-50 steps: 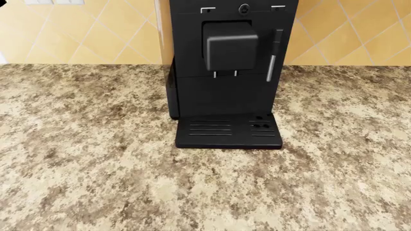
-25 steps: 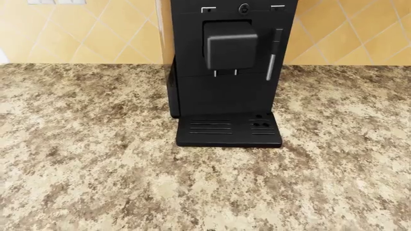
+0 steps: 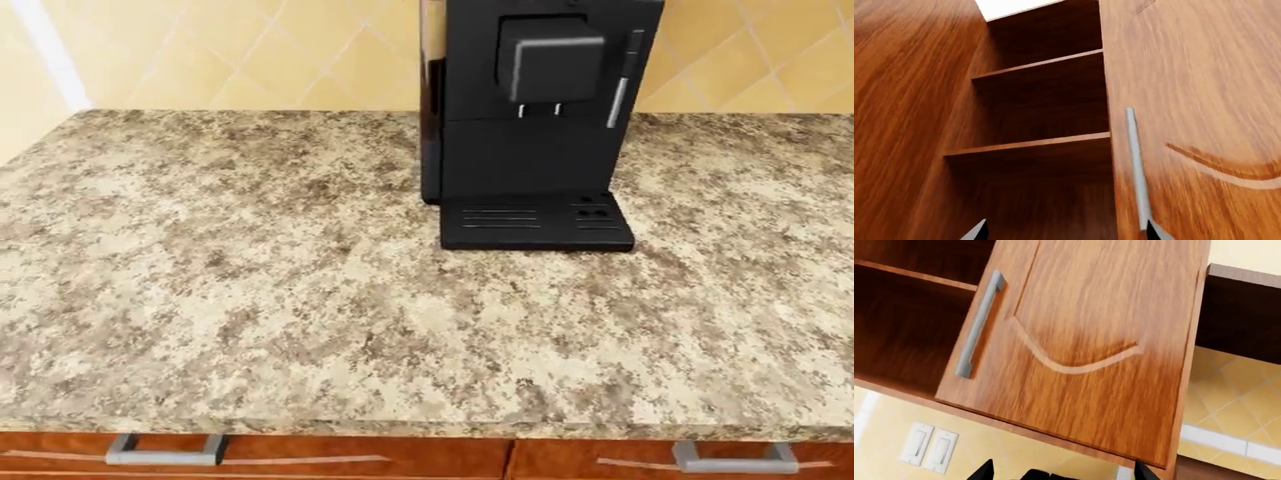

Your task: Pick and place the shaker into the drawer. Then close the cabinet.

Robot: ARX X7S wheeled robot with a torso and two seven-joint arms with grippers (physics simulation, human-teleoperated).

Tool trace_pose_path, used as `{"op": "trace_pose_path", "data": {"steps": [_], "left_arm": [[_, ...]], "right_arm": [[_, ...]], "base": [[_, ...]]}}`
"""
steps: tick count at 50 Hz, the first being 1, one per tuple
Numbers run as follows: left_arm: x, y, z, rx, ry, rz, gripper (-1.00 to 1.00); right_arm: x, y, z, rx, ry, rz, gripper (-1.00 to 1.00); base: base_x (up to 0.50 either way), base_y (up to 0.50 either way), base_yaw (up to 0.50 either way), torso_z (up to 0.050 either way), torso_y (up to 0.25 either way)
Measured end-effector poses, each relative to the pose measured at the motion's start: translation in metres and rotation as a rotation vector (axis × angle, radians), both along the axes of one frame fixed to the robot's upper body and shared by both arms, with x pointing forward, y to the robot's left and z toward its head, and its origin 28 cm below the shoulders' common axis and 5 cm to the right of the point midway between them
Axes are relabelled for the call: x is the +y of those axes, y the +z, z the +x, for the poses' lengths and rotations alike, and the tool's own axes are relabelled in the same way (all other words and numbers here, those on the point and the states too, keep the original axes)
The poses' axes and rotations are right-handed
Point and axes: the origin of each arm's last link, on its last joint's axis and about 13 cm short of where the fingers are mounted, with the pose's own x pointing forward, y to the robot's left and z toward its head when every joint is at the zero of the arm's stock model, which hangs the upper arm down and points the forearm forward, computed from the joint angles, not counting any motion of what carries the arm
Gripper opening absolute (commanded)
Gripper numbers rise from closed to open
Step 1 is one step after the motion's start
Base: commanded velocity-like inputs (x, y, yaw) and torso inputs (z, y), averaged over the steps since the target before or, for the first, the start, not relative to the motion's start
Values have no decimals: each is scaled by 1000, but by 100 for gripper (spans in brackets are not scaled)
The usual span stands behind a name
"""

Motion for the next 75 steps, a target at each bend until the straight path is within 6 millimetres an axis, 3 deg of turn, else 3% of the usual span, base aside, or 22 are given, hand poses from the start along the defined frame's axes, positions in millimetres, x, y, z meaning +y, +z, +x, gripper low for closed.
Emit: {"op": "trace_pose_path", "data": {"steps": [19, 60, 69, 75], "left_arm": [[5, -14, -7, -4, -4, 2, 100], [8, -18, -11, -8, 5, 0, 100], [-2, -30, -25, -70, -79, 106, 100], [-2, -27, -25, -71, -85, 99, 100]], "right_arm": [[5, -8, 3, -15, -21, -51, 100], [12, -11, 6, -4, -14, -100, 100], [12, -12, 6, -6, -6, -107, 100], [12, -12, 7, -3, 13, -98, 100]], "base": [[107, 502, 0, 0, 0], [54, 501, 0, 0, 0], [321, 418, 0, 1, 0], [250, 15, 0, 0, 0]]}}
